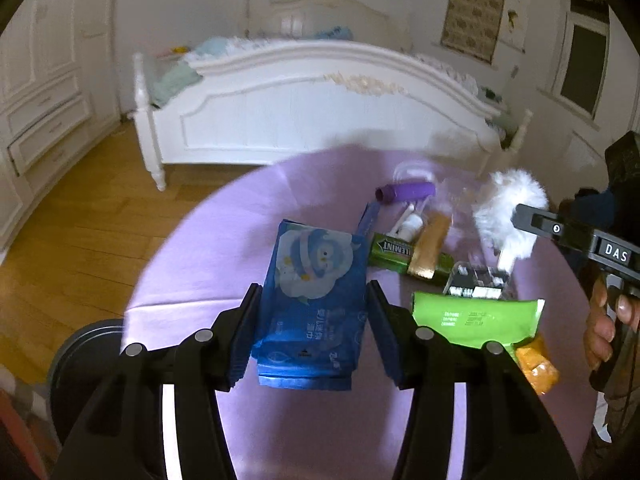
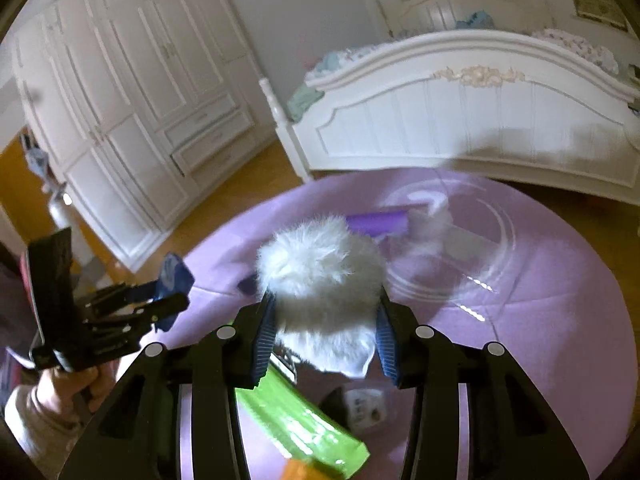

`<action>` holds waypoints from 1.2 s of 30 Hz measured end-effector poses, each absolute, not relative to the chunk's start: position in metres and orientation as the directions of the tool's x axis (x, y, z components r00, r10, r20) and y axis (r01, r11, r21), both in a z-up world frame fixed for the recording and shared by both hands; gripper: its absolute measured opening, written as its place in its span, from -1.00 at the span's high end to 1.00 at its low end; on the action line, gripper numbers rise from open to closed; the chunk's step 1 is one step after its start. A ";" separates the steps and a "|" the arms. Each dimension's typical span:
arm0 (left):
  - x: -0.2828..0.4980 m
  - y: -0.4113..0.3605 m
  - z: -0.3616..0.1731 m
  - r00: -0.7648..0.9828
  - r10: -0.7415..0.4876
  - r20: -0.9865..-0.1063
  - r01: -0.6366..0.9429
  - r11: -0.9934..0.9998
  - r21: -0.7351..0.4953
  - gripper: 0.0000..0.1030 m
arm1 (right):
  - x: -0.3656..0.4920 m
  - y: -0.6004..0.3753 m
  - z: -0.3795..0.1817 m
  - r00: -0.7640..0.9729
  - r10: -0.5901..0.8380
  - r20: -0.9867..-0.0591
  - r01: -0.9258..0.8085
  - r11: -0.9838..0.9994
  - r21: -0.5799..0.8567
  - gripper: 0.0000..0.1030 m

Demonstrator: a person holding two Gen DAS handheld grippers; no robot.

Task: Collect trash
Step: 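Grasp the blue wipes pack with the left tool while the right tool grasps the white fluffy item, then open both tools over the black bin to drop the pack and fluffy item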

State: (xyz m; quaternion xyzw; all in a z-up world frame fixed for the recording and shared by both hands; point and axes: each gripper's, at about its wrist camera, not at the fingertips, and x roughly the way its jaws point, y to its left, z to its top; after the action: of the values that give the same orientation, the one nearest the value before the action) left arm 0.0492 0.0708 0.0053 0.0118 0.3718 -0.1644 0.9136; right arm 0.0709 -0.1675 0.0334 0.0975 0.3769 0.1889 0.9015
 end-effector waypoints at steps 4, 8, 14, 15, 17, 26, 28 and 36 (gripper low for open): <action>0.023 0.095 0.023 0.716 -0.280 -0.639 0.273 0.955 -0.114 -0.01 | 0.055 -0.146 0.055 0.646 0.449 -0.617 -0.320 0.894 0.314 0.15; -0.004 0.123 0.039 0.759 -0.246 -0.603 0.223 0.968 -0.115 -0.01 | 0.039 -0.114 0.071 0.635 0.486 -0.601 -0.386 0.873 0.298 0.15; -0.034 0.171 0.047 0.798 -0.181 -0.575 0.125 0.983 -0.136 -0.01 | 0.024 -0.064 0.084 0.570 0.572 -0.590 -0.484 0.814 0.321 0.15; -0.036 0.178 0.048 0.801 -0.172 -0.574 0.110 0.984 -0.142 -0.01 | 0.023 -0.056 0.084 0.556 0.586 -0.589 -0.497 0.803 0.330 0.15; -0.043 0.191 0.046 0.806 -0.157 -0.571 0.084 0.985 -0.152 -0.01 | 0.022 -0.042 0.085 0.529 0.611 -0.589 -0.517 0.782 0.348 0.15; -0.063 0.241 0.028 0.815 -0.065 -0.576 -0.037 0.986 -0.164 -0.01 | 0.024 0.033 0.083 0.407 0.685 -0.605 -0.586 0.703 0.402 0.15; -0.065 0.252 0.022 0.811 -0.050 -0.582 -0.060 0.984 -0.167 -0.01 | 0.029 0.049 0.078 0.383 0.690 -0.613 -0.593 0.693 0.409 0.15; -0.070 0.283 0.003 0.798 -0.034 -0.601 -0.112 0.973 -0.203 -0.01 | 0.040 0.112 0.057 0.312 0.688 -0.656 -0.622 0.669 0.406 0.15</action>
State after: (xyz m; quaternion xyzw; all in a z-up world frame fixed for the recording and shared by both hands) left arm -0.0698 0.2828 0.0032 -0.1150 0.3168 0.0207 0.9413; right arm 0.0401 0.1119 0.0567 0.0387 0.4246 0.4047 0.8090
